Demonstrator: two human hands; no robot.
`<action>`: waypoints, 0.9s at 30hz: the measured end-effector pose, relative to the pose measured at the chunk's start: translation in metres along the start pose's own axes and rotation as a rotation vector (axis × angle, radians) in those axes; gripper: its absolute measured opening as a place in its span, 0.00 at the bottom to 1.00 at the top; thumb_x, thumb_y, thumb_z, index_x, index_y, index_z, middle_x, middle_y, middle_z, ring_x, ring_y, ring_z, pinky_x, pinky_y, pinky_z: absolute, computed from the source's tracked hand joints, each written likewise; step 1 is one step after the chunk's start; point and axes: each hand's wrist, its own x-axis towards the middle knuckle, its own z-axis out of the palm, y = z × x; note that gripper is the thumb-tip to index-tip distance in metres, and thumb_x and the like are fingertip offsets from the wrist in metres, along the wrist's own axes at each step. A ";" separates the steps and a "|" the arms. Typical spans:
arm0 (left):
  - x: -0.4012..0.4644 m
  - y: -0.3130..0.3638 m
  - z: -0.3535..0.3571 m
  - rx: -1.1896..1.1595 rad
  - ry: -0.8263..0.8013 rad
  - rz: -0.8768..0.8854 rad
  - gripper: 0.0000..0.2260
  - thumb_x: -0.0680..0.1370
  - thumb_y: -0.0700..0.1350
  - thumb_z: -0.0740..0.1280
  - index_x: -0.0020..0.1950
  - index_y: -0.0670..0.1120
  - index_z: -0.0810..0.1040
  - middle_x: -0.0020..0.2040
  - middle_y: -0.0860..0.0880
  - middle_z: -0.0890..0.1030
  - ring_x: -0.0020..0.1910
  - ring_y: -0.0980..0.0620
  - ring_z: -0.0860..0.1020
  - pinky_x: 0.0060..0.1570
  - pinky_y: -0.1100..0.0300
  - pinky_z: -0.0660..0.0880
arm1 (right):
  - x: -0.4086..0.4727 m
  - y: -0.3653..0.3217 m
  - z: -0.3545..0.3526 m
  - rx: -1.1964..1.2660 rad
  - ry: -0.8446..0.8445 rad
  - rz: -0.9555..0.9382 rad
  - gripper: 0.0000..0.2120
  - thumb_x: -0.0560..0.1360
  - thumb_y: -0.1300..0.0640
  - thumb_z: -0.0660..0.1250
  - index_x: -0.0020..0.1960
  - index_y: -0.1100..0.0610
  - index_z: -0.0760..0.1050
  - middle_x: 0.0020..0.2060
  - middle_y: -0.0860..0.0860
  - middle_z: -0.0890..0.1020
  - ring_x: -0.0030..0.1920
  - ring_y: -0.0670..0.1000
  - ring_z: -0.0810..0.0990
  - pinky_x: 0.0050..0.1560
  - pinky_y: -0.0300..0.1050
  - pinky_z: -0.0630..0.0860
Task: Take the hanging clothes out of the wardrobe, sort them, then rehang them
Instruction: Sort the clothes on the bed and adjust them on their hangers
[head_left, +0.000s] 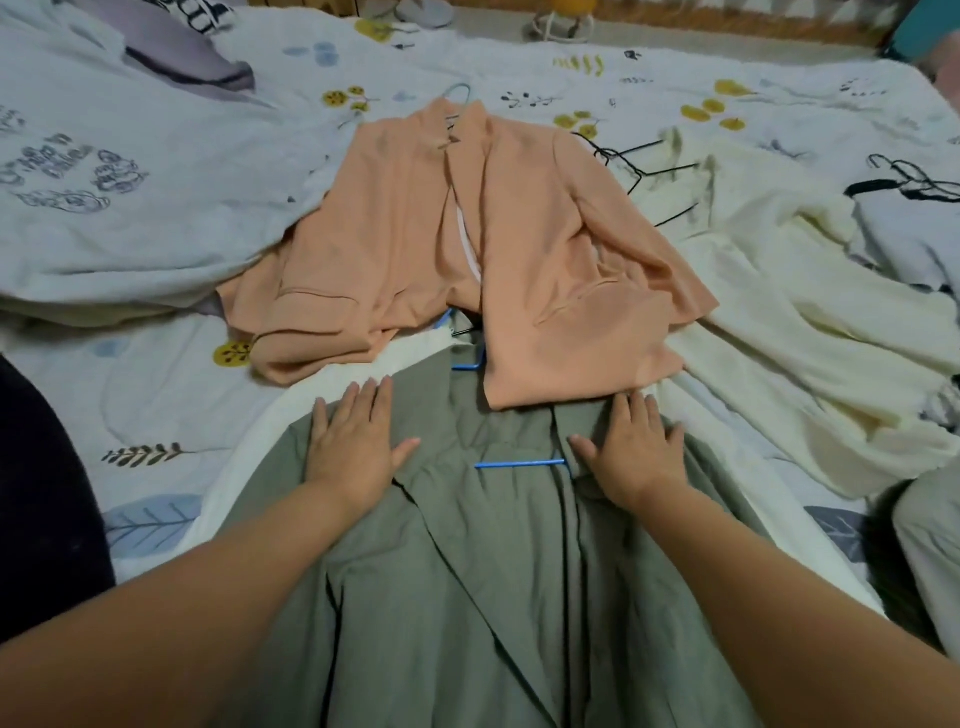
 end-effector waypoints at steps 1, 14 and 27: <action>0.003 0.000 0.002 0.004 -0.003 0.002 0.34 0.79 0.59 0.54 0.77 0.45 0.44 0.76 0.45 0.54 0.75 0.48 0.52 0.73 0.47 0.45 | 0.002 0.004 0.000 0.002 -0.018 0.010 0.40 0.76 0.37 0.56 0.76 0.59 0.46 0.76 0.54 0.52 0.76 0.55 0.50 0.72 0.62 0.49; -0.036 -0.004 -0.037 -0.252 0.148 -0.044 0.15 0.80 0.55 0.56 0.42 0.44 0.65 0.34 0.47 0.74 0.42 0.42 0.76 0.37 0.54 0.65 | -0.061 0.021 -0.018 0.044 0.000 -0.069 0.20 0.74 0.38 0.63 0.44 0.54 0.61 0.46 0.54 0.78 0.50 0.56 0.77 0.41 0.47 0.66; -0.145 -0.006 -0.198 -0.496 0.337 -0.039 0.12 0.75 0.53 0.67 0.51 0.47 0.80 0.42 0.41 0.83 0.45 0.41 0.80 0.38 0.55 0.69 | -0.198 0.018 -0.163 0.275 0.191 -0.008 0.21 0.72 0.38 0.64 0.35 0.49 0.57 0.41 0.50 0.78 0.51 0.53 0.78 0.40 0.46 0.66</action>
